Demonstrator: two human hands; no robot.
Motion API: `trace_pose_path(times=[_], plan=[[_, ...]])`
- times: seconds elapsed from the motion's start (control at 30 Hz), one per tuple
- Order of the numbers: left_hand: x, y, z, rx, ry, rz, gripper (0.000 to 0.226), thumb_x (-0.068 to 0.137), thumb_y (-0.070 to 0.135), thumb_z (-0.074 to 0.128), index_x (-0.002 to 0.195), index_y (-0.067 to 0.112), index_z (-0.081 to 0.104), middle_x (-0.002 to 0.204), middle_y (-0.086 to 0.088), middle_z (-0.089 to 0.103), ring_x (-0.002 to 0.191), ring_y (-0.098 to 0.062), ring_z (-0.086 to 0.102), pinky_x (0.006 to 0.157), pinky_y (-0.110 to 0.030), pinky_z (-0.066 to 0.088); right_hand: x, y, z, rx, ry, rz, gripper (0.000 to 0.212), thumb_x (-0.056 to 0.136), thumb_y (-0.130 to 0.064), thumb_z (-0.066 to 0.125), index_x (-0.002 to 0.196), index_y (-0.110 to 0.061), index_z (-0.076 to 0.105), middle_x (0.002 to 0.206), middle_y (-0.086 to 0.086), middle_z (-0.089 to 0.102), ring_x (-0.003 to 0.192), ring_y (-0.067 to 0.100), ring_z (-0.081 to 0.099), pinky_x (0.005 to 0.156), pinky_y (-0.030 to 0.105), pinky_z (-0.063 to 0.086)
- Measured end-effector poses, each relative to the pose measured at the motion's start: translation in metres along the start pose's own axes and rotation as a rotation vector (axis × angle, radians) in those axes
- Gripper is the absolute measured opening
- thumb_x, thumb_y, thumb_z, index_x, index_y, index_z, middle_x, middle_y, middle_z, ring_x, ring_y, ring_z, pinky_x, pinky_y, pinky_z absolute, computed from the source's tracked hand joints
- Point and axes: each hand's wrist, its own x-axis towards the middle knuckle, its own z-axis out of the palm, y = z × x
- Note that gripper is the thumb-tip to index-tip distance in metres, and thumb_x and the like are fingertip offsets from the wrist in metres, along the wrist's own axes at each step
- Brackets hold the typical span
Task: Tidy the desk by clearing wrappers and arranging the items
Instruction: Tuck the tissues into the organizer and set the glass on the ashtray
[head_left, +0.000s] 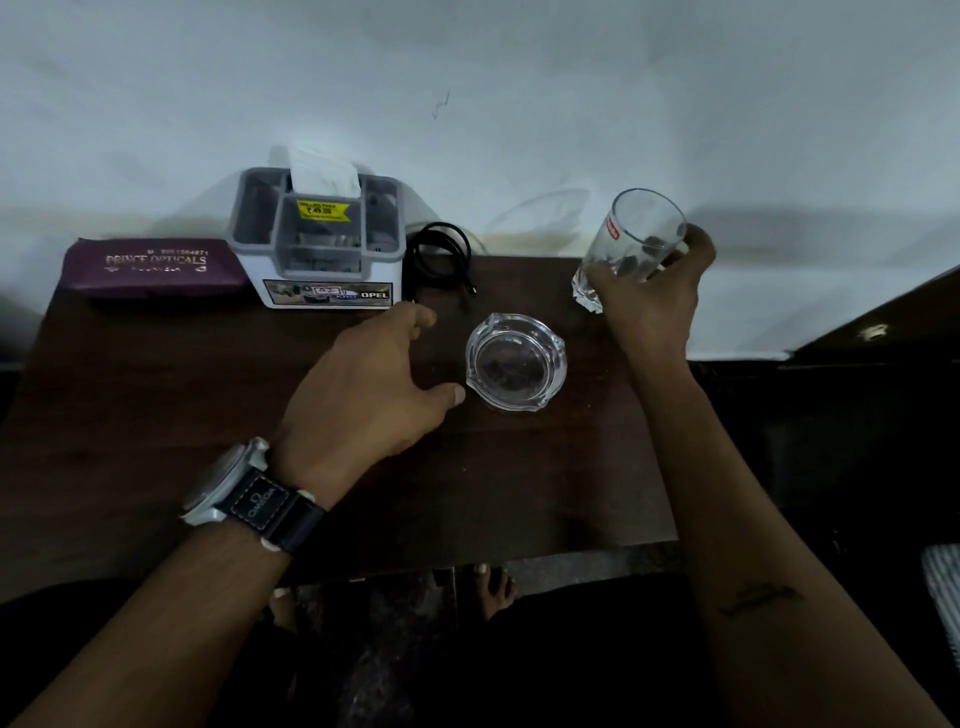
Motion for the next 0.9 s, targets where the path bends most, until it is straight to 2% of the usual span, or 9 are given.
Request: trace_pose_path(times=[0.13,0.17,0.23,0.33,0.47,0.53,0.63,0.73,0.9], plan=[[-0.001,0.001,0.001,0.002,-0.002,0.009,0.075,0.077,0.043,0.088,0.142,0.032,0.053,0.140,0.006,0.063,0.124,-0.019,0.063,0.106,-0.042,0.052,0.000,-0.001,0.004,0.009,-0.060,-0.005,0.110,0.071,-0.028,0.090,0.155,-0.013,0.020,0.151,0.014,0.044,0.130,0.024,0.058,0.108,0.034,0.051],[-0.001,0.002,0.001,0.000,-0.001,0.009,0.075,0.077,0.043,0.088,0.142,0.032,0.053,0.140,0.006,0.064,0.124,-0.019,0.063,0.106,-0.042,0.052,0.000,-0.001,0.004,0.005,-0.049,-0.011,0.111,0.070,-0.032,0.092,0.154,-0.012,0.023,0.150,0.015,0.044,0.133,0.026,0.055,0.110,0.037,0.050],[-0.001,0.002,0.001,-0.003,-0.005,0.008,0.075,0.077,0.044,0.088,0.143,0.032,0.053,0.141,0.005,0.064,0.123,-0.019,0.063,0.106,-0.042,0.053,-0.001,0.001,0.004,-0.004,-0.022,-0.019,0.104,0.068,-0.037,0.092,0.149,-0.014,0.031,0.136,0.006,0.055,0.123,0.023,0.062,0.105,0.039,0.053],[-0.001,0.001,0.002,-0.002,-0.007,0.003,0.075,0.077,0.044,0.088,0.142,0.033,0.053,0.139,0.007,0.064,0.122,-0.018,0.064,0.105,-0.042,0.053,-0.002,0.000,-0.002,-0.010,-0.010,-0.022,0.092,0.069,-0.038,0.090,0.144,-0.019,0.041,0.113,-0.013,0.059,0.102,0.012,0.070,0.094,0.035,0.059],[-0.001,0.000,0.003,-0.023,-0.008,-0.016,0.071,0.076,0.041,0.089,0.138,0.033,0.054,0.132,0.009,0.069,0.120,-0.018,0.066,0.104,-0.043,0.054,-0.010,-0.013,-0.015,0.040,-0.094,-0.113,0.082,0.068,-0.033,0.089,0.139,-0.020,0.050,0.122,-0.013,0.064,0.095,-0.010,0.068,0.078,0.013,0.056],[-0.002,0.000,0.004,-0.032,-0.025,-0.014,0.071,0.077,0.039,0.089,0.139,0.033,0.054,0.130,0.009,0.071,0.119,-0.018,0.067,0.103,-0.043,0.054,-0.016,-0.022,-0.024,0.088,-0.138,-0.174,0.078,0.069,-0.027,0.090,0.137,-0.017,0.054,0.125,-0.007,0.068,0.097,-0.010,0.069,0.077,0.010,0.054],[-0.003,0.001,0.008,-0.036,-0.045,-0.003,0.074,0.077,0.034,0.090,0.141,0.030,0.053,0.132,0.006,0.071,0.119,-0.019,0.067,0.102,-0.044,0.055,-0.027,-0.031,-0.036,0.167,-0.262,-0.220,0.074,0.070,-0.020,0.091,0.135,-0.013,0.057,0.123,-0.001,0.072,0.103,0.003,0.074,0.083,0.018,0.058],[-0.004,0.004,0.011,-0.004,-0.060,0.019,0.076,0.077,0.035,0.089,0.143,0.030,0.051,0.133,0.004,0.071,0.119,-0.019,0.067,0.101,-0.045,0.056,-0.041,-0.033,-0.038,0.131,-0.406,-0.266,0.068,0.069,-0.017,0.091,0.129,-0.016,0.059,0.117,-0.001,0.074,0.104,0.008,0.075,0.086,0.024,0.060],[-0.004,0.009,0.012,0.014,-0.087,0.042,0.077,0.079,0.034,0.088,0.146,0.026,0.050,0.137,0.001,0.070,0.122,-0.021,0.066,0.101,-0.044,0.056,-0.049,-0.031,-0.037,0.073,-0.532,-0.291,0.073,0.062,-0.021,0.089,0.129,-0.016,0.059,0.119,0.001,0.072,0.109,0.015,0.073,0.090,0.041,0.063]])
